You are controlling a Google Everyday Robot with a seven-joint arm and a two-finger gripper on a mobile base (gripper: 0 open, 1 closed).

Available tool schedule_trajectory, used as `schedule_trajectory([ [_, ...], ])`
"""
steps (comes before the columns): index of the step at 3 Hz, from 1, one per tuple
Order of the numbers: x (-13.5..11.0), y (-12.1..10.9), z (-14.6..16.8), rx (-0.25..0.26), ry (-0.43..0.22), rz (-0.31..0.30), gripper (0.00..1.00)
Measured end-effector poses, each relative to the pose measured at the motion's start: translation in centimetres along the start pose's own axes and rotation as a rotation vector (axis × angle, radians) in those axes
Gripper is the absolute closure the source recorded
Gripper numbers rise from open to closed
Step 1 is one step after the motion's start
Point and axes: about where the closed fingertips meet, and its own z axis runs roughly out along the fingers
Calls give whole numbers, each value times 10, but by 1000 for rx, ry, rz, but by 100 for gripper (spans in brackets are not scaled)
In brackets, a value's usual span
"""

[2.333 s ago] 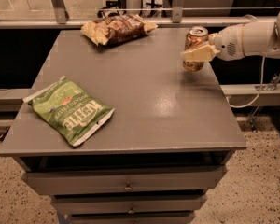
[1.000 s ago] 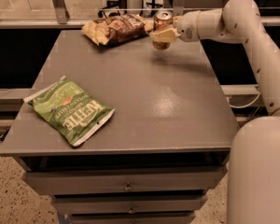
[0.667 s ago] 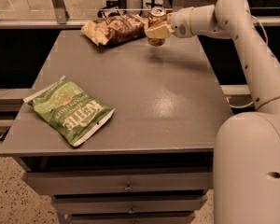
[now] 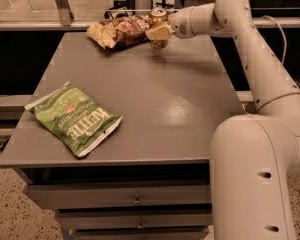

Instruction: Move orange can near brown chip bag

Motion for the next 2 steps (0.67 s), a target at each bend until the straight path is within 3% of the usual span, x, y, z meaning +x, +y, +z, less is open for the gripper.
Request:
schedule_trajectory([
  [2, 5, 5, 34, -9, 12, 56, 100],
])
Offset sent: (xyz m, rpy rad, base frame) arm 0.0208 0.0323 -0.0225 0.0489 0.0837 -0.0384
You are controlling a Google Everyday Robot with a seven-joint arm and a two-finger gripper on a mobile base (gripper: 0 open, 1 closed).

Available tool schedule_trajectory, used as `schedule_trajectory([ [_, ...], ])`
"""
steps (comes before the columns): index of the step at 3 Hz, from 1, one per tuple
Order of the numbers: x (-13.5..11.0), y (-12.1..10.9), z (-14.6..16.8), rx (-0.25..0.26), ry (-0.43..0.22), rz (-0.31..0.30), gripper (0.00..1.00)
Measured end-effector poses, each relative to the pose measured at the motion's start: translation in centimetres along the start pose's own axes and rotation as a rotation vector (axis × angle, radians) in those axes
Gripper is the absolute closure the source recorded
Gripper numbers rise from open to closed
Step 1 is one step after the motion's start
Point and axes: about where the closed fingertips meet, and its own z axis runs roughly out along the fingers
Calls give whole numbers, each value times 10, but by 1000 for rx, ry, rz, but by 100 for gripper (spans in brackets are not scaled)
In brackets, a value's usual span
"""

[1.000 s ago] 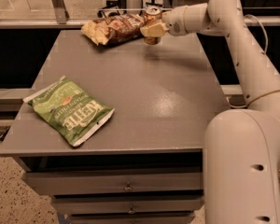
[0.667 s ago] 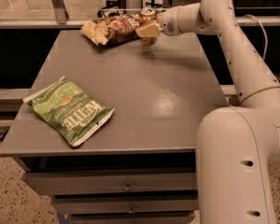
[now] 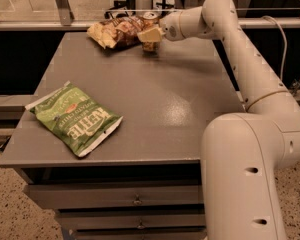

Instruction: Move orange can near brown chip bag

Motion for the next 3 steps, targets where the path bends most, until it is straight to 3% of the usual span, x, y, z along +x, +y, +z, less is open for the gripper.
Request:
schedule_trajectory([
  [3, 1, -1, 12, 2, -5, 65, 27],
])
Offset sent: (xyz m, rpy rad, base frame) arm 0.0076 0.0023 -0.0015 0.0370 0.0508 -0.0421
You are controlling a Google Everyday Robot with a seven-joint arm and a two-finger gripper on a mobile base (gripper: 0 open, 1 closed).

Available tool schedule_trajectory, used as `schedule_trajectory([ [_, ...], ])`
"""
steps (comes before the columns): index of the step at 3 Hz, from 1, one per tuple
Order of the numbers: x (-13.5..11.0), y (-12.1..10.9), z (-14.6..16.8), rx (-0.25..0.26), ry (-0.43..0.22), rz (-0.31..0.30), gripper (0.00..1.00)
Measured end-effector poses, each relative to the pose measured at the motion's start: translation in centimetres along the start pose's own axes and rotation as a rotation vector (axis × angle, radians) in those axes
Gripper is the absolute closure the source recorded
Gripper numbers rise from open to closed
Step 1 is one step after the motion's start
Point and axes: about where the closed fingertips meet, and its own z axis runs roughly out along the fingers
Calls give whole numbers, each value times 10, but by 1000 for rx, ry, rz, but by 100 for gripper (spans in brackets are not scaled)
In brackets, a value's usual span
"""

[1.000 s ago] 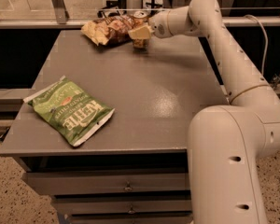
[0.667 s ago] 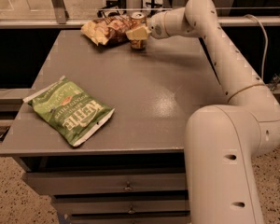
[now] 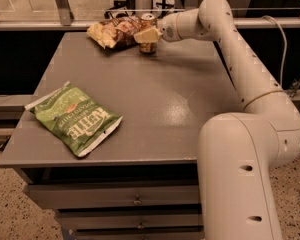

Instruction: Move orange can near brown chip bag

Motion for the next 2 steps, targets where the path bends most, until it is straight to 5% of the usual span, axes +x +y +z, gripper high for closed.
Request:
schedule_trajectory([
  [1, -1, -1, -2, 2, -4, 4, 5],
  [2, -2, -1, -3, 3, -5, 6, 0],
])
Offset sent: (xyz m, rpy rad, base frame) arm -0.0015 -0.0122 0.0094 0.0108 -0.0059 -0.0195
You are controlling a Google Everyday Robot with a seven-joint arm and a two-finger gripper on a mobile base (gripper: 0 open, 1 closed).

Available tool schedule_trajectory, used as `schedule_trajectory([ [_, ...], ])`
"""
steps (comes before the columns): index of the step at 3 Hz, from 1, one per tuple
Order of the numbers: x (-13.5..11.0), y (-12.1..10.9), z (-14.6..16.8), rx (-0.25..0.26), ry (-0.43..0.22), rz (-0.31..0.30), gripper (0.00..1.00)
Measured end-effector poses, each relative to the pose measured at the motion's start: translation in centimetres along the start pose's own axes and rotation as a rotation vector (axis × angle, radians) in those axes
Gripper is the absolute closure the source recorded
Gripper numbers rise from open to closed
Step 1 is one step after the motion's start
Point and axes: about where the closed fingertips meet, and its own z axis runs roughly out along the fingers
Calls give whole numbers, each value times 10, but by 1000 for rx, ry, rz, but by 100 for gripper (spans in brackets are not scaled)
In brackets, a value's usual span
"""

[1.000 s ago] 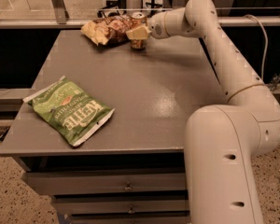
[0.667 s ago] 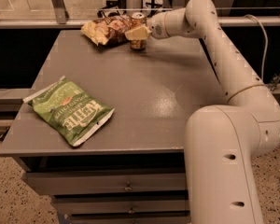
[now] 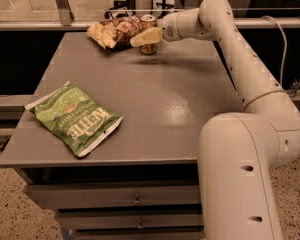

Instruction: Move orange can near brown chip bag

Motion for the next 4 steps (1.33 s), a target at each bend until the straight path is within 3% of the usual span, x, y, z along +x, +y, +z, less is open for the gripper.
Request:
schedule_trajectory([
  [1, -2, -2, -9, 7, -5, 1, 0],
  [2, 0, -10, -42, 31, -5, -4, 0],
  [4, 2, -31, -221, 139, -32, -21, 0],
])
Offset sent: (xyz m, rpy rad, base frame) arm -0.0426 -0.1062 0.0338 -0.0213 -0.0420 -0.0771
